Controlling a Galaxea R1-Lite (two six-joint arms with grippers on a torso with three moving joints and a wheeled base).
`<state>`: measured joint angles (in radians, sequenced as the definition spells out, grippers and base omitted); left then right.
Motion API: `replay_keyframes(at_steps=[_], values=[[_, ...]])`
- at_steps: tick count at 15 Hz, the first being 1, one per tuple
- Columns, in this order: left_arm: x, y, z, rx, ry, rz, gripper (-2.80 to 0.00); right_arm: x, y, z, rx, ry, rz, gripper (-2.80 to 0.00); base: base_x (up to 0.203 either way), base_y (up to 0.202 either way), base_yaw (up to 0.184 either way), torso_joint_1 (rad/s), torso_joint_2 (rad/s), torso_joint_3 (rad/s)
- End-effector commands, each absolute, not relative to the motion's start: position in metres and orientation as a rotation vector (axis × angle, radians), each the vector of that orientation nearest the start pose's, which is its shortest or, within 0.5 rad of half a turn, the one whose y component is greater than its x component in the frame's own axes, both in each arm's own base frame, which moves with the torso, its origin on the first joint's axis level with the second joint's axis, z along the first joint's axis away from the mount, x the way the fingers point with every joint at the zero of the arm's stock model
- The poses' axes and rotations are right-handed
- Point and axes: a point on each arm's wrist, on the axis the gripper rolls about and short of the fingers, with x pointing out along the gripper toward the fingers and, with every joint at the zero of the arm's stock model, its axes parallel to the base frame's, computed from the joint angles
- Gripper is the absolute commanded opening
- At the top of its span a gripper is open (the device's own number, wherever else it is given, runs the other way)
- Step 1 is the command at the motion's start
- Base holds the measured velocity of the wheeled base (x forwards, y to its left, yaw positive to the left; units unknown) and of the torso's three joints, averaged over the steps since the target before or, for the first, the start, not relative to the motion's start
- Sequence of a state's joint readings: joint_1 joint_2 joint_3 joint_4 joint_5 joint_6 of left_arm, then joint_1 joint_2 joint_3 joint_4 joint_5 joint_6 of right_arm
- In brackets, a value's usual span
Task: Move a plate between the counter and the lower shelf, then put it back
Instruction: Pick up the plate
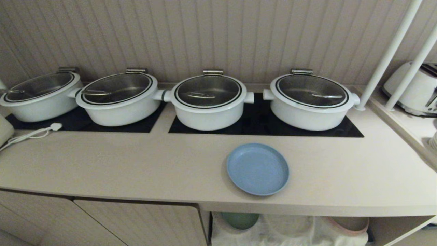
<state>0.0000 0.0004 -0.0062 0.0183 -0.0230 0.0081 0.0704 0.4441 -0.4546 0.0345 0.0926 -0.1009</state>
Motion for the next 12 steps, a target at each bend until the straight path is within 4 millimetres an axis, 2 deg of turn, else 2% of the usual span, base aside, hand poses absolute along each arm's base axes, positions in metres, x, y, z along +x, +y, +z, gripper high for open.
replay_keyframes(at_steps=[1,5,9,12], values=[[-0.023,-0.001,0.075,0.008,0.012,-0.023,-2.8,0.049,0.007,0.224,-0.101,0.154,0.212,-2.8,0.0,0.0,0.0,0.0,0.0,0.0],[-0.023,-0.001,0.075,0.008,0.012,-0.023,-2.8,0.114,0.016,0.25,-0.1,0.343,0.245,-2.8,0.0,0.0,0.0,0.0,0.0,0.0],[-0.023,-0.001,0.075,0.008,0.012,-0.023,-2.8,0.156,0.024,0.271,-0.098,0.626,0.278,-2.8,0.0,0.0,0.0,0.0,0.0,0.0],[-0.023,-0.001,0.075,0.008,0.012,-0.023,-2.8,0.192,0.046,0.275,-0.094,0.795,0.343,-2.8,0.0,0.0,0.0,0.0,0.0,0.0]])
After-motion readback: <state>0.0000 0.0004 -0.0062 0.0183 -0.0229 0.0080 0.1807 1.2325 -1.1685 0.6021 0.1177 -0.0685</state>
